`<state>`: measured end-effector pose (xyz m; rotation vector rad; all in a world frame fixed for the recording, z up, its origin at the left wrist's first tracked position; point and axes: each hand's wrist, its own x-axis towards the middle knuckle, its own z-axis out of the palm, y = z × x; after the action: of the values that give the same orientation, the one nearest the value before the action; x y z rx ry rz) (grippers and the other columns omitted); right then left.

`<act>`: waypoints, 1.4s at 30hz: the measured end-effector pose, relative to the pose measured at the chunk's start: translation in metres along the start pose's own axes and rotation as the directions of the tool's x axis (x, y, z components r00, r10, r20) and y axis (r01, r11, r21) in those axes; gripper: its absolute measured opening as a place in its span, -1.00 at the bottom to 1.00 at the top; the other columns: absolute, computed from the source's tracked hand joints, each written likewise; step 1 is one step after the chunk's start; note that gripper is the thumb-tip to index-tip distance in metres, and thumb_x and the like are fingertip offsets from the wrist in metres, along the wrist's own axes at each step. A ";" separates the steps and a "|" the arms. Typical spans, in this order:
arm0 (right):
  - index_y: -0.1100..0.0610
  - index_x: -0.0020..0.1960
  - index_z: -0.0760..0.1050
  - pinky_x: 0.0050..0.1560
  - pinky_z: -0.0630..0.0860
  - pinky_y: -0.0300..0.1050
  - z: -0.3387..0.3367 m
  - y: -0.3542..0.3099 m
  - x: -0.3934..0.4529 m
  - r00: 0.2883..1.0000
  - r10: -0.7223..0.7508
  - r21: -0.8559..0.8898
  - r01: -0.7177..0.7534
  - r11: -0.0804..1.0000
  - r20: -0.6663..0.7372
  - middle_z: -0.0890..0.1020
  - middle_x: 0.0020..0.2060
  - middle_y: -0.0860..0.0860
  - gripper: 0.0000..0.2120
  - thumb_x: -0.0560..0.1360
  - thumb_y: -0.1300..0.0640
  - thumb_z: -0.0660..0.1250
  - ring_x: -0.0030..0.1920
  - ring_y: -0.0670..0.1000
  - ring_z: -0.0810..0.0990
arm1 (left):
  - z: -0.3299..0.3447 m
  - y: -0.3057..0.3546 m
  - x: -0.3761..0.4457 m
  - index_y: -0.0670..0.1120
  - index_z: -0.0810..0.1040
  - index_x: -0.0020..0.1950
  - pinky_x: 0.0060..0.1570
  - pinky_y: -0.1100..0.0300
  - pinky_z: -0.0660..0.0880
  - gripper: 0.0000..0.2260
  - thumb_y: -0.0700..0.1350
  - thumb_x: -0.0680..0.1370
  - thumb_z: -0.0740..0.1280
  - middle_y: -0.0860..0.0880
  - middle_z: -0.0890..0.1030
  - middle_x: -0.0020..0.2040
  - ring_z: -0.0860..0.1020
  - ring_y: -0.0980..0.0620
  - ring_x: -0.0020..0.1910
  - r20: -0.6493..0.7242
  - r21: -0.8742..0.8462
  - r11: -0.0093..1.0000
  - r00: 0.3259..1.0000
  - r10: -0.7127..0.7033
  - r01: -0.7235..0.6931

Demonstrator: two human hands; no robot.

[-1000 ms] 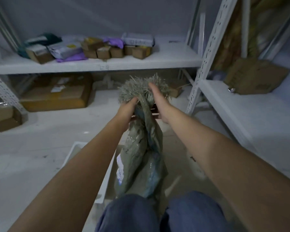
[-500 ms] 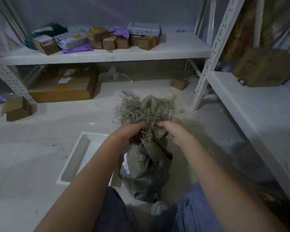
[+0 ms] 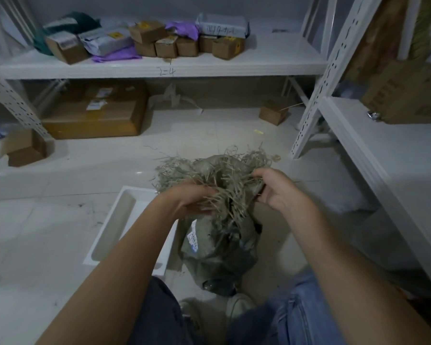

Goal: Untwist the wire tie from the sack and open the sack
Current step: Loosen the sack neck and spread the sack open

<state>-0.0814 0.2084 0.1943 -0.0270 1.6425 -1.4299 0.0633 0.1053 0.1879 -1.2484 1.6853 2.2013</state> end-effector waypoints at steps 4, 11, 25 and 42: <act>0.23 -0.12 0.44 -0.53 0.58 -0.16 -0.005 0.000 -0.001 0.997 0.067 0.078 -0.064 0.995 -0.040 0.56 -0.23 0.18 -0.81 0.52 0.33 0.06 -0.34 0.10 0.55 | 0.001 0.006 -0.018 -0.01 0.46 0.09 0.17 0.09 0.56 -0.84 -0.11 0.53 0.33 -0.06 0.55 0.15 0.49 -0.06 0.25 0.374 0.412 0.910 0.920 -0.121 -0.048; 0.22 0.06 0.38 -0.43 0.61 -0.04 -0.006 -0.001 0.002 0.997 0.066 0.162 -0.060 0.985 -0.031 0.56 -0.17 0.20 -0.76 0.54 0.32 -0.03 -0.22 0.13 0.57 | -0.037 0.007 -0.012 -0.14 0.53 -0.08 -0.15 0.11 0.54 -0.87 -0.12 0.48 0.24 -0.10 0.55 -0.14 0.53 -0.04 -0.19 -0.011 0.013 0.999 1.000 -0.029 0.029; 0.28 0.17 0.52 -0.23 0.62 -0.12 -0.012 0.005 0.015 0.998 -0.012 -0.235 -0.002 0.972 -0.058 0.65 0.01 0.20 -0.45 0.26 0.09 0.53 -0.15 0.13 0.65 | 0.061 0.007 0.011 -0.33 0.45 0.28 0.14 0.05 0.49 -0.62 -0.26 0.49 0.35 -0.28 0.54 0.27 0.54 -0.21 0.24 -0.322 -0.090 0.992 0.945 0.052 -0.085; 0.24 -0.08 0.51 -0.26 0.52 0.02 -0.077 -0.011 0.028 0.992 0.030 0.315 0.011 0.949 -0.126 0.66 -0.54 0.12 -0.73 0.60 0.13 0.10 -0.55 0.04 0.64 | -0.039 0.011 -0.001 -0.30 0.39 -0.32 -0.72 0.34 0.41 -0.78 -0.42 0.52 0.16 -0.20 0.49 -0.56 0.46 0.07 -0.75 -0.498 -0.264 0.956 0.867 -0.021 -0.129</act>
<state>-0.1515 0.2489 0.1777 0.2610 1.4943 -1.7014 0.0794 0.0686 0.1948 -2.0166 1.5870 2.3669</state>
